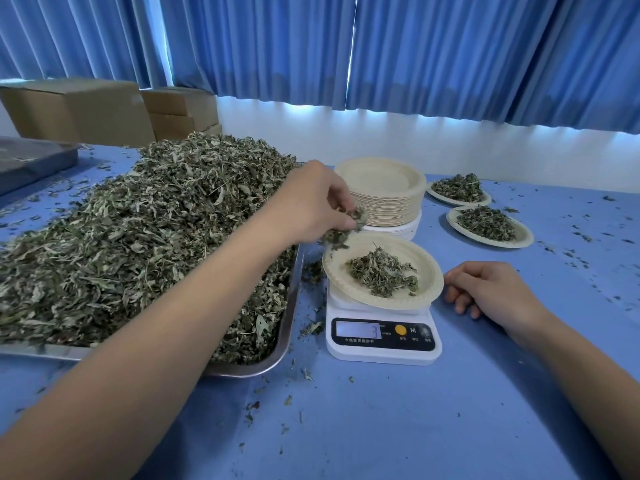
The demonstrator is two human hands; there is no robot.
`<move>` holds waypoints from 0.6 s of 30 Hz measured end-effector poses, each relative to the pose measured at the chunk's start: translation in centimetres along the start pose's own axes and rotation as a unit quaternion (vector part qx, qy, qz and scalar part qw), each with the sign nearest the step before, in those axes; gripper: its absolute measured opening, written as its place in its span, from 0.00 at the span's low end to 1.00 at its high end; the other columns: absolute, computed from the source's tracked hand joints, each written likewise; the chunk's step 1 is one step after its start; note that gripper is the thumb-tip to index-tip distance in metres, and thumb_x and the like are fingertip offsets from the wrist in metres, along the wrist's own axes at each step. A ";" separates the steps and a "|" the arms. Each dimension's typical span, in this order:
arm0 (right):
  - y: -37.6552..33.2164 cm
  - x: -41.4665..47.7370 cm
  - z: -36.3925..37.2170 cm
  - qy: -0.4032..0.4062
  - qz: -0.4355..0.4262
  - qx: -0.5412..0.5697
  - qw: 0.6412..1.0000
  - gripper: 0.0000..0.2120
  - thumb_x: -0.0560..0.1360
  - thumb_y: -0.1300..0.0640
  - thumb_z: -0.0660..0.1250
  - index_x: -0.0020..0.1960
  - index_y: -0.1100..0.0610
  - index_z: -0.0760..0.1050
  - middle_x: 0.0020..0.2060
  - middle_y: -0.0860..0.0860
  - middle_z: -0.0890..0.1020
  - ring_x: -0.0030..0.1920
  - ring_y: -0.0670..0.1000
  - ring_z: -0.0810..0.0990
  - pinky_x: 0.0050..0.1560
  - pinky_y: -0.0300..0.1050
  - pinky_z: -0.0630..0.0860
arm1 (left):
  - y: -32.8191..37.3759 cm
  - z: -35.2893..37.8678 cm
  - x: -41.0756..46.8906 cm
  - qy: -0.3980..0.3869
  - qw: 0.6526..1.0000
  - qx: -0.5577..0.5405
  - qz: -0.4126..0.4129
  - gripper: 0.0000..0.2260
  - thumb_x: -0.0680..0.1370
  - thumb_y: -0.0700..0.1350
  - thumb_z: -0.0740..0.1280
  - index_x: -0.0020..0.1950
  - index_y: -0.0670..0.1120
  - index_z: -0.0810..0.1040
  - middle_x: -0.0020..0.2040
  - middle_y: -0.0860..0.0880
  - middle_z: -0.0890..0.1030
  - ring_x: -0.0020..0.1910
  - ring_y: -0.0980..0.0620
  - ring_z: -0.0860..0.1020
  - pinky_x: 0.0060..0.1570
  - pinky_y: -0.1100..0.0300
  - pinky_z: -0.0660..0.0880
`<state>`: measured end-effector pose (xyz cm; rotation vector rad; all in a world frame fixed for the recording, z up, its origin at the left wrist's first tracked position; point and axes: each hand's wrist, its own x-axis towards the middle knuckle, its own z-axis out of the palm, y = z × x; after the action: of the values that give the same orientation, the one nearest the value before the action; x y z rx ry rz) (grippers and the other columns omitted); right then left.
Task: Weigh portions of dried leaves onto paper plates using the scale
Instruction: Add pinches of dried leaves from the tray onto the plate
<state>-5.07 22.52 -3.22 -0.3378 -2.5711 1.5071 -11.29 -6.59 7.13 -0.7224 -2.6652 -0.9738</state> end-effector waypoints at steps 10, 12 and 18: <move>-0.1 -0.2 0.0 -0.005 -0.005 0.003 1.000 0.11 0.80 0.61 0.65 0.43 0.59 0.83 0.33 0.55 0.84 0.27 0.48 0.78 0.25 0.38 0.72 | 0.3 0.1 -0.1 -0.033 0.999 -0.014 0.017 0.08 0.80 0.43 0.67 0.55 0.50 0.84 0.53 0.56 0.82 0.51 0.58 0.79 0.58 0.58 0.74; -0.2 -0.3 0.0 -0.005 -0.005 0.002 1.000 0.10 0.80 0.61 0.65 0.43 0.60 0.83 0.32 0.55 0.84 0.27 0.48 0.78 0.25 0.38 0.72 | -0.4 -1.8 0.2 -0.070 0.994 0.080 0.007 0.10 0.79 0.44 0.67 0.60 0.49 0.82 0.58 0.51 0.82 0.57 0.52 0.79 0.61 0.57 0.73; -0.3 -0.4 0.0 -0.007 -0.010 0.000 1.000 0.11 0.80 0.60 0.66 0.41 0.60 0.82 0.32 0.55 0.83 0.27 0.48 0.77 0.25 0.38 0.71 | -2.9 -3.2 -0.6 -0.304 0.875 0.350 -0.141 0.26 0.69 0.51 0.79 0.65 0.47 0.78 0.63 0.47 0.79 0.59 0.44 0.77 0.60 0.51 0.74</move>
<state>-4.76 22.25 -2.96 -0.3024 -2.5779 1.5074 -12.22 -10.83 7.80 -0.5185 -3.3746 0.3022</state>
